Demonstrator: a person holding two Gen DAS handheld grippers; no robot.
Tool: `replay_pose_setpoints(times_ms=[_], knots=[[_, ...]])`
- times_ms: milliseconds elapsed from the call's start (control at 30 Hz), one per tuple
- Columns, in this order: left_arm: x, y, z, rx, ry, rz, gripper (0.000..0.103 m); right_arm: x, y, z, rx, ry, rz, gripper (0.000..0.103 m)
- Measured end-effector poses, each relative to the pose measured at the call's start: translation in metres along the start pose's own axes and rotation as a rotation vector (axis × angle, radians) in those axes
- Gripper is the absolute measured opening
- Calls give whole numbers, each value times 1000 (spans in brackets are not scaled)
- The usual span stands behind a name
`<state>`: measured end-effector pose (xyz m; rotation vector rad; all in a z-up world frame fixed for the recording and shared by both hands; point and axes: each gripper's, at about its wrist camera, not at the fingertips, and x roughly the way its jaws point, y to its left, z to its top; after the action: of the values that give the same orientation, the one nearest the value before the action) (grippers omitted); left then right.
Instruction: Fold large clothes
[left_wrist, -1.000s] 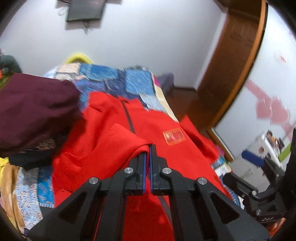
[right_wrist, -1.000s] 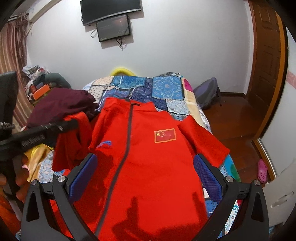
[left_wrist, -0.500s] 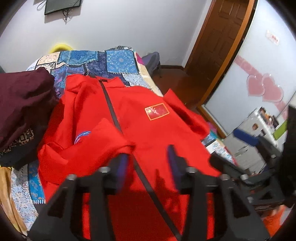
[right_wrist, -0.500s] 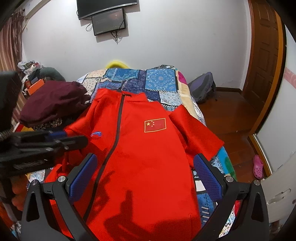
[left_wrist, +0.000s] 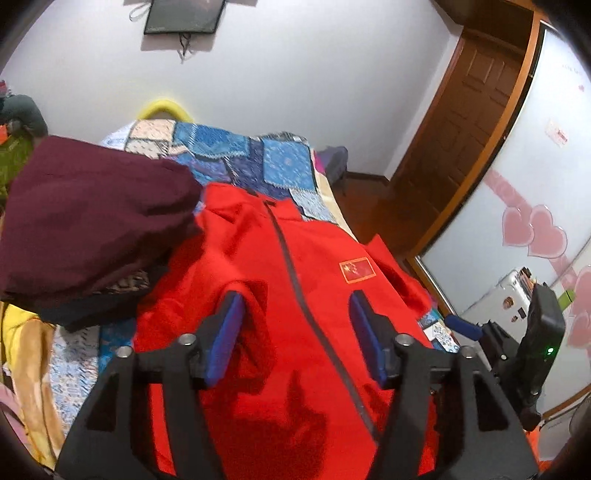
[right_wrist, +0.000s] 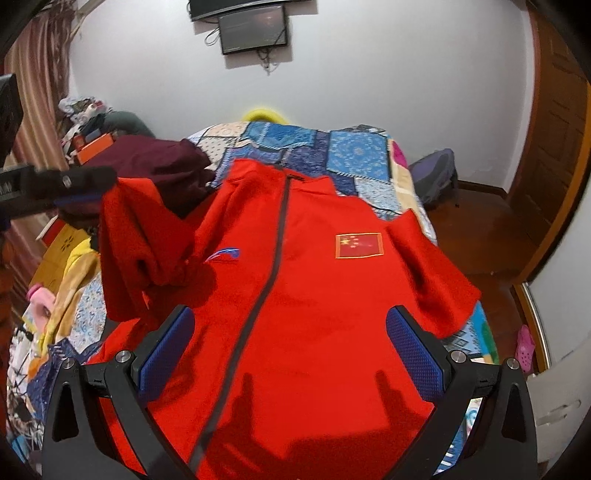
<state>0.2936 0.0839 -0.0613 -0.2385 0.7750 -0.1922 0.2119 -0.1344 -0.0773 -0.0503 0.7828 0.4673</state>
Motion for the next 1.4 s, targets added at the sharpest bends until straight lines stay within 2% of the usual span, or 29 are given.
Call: replay_pose_setpoints(times_ms=[67,167,267,400,500,700,867,1033,1267,1300,1367,1400], knots=[[-1,-1,2,17,-4,15,70,4,5,-1,-3,8,10,103],[4,-11,3,67,20,27,70,6,8,-3,-2,17,16,103],[3,-16,-2,94,6,37,70,6,10,-5,-1,28,19,103],[-4,-4,-11,101,-30,116,71,7,14,-4,-12,43,31,103],[-9,18,-20,86,-21,177,71,10,24,-1,-45,54,39,103],[-21,80,-42,-11,10,280,71,29,66,9,-168,80,96,103],[-23,119,-64,-49,35,360,71,63,108,13,-228,165,184,103],[-23,138,-81,-56,40,401,71,99,134,10,-168,280,242,102],[-14,158,-101,-84,62,416,71,145,146,10,15,356,227,102],[-12,160,-103,-91,66,414,71,152,147,10,20,366,216,101],[-9,166,-107,-102,77,412,71,169,144,7,60,406,200,82],[-8,167,-109,-104,81,414,71,174,142,7,74,423,200,77]])
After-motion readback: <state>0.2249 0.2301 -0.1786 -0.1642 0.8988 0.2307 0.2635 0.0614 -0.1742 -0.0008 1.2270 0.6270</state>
